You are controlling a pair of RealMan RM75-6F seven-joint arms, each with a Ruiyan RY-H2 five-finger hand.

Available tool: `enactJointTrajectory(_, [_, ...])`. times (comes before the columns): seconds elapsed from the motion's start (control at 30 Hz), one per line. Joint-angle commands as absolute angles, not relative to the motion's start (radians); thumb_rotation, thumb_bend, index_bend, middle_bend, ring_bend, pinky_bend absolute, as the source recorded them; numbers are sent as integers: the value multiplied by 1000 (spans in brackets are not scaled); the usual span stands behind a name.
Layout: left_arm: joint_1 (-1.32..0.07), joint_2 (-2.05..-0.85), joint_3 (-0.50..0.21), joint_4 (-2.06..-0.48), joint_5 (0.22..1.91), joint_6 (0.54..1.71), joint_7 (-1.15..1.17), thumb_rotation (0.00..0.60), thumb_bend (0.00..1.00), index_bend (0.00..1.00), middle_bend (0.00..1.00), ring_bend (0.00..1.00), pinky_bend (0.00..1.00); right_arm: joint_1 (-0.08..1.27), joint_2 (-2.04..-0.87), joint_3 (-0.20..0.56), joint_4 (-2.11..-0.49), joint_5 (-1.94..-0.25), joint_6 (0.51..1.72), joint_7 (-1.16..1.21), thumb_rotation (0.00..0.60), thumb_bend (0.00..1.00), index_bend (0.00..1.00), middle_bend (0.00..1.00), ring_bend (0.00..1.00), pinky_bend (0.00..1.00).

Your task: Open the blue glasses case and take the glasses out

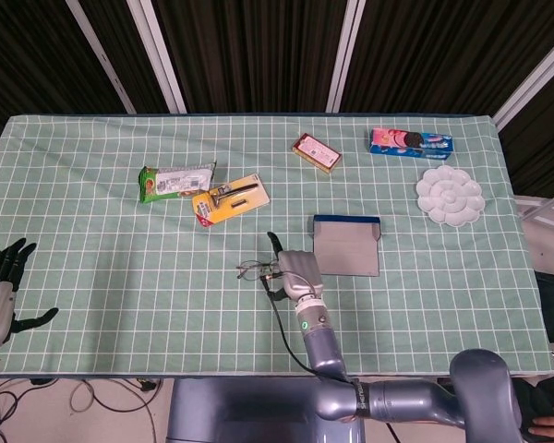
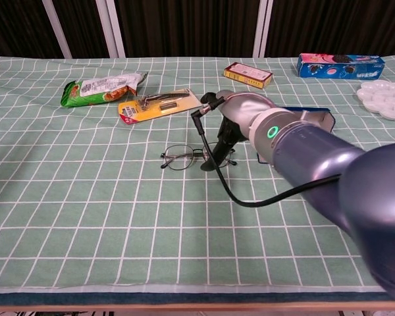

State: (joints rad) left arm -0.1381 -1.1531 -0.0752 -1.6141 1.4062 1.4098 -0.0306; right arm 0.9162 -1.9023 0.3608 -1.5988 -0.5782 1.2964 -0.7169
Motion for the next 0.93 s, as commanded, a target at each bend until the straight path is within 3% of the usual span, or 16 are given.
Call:
enactJointTrajectory(0.03, [-137,-1155,-75,-1613,1407,1412,-25,600,9,8,0,0,0,873,-1822,340,-1692,-625,1337,-723,600,170,0,906,948,1000])
enactJointTrajectory(0.13, [-136,-1157,-74,-1612,1410,1417,-17,600,9,9,0,0,0,828,-1732,319,-1775,-673,1368,-717,600,170,0,825,887,988])
enactJointTrajectory(0.23, [-135,-1158,-73,-1610,1414,1422,-8,600,9,8,0,0,0,779,-1635,297,-1850,-717,1390,-698,600,166,0,677,770,859])
enactJointTrajectory(0.3, [-134,-1160,-71,-1609,1417,1425,1,600,10,8,0,0,0,738,-1556,276,-1904,-752,1404,-676,600,158,0,548,649,722])
enactJointTrajectory(0.43, [-134,-1163,-68,-1607,1425,1431,23,600,9,4,0,0,0,641,-1373,219,-2008,-847,1408,-593,600,115,0,209,246,430])
enactJointTrajectory(0.53, [-133,-1161,-61,-1607,1421,1423,56,600,9,0,0,0,0,571,-1257,158,-2032,-958,1414,-527,600,72,0,24,56,332])
enactJointTrajectory(0.73, [-128,-1156,-54,-1621,1425,1435,115,600,9,0,0,0,0,431,-1122,28,-1977,-1181,1475,-396,600,40,0,0,0,300])
enactJointTrajectory(0.93, [-119,-1158,-53,-1619,1430,1454,142,600,8,0,0,0,0,311,-1108,-62,-1857,-1329,1554,-302,600,31,0,0,0,291])
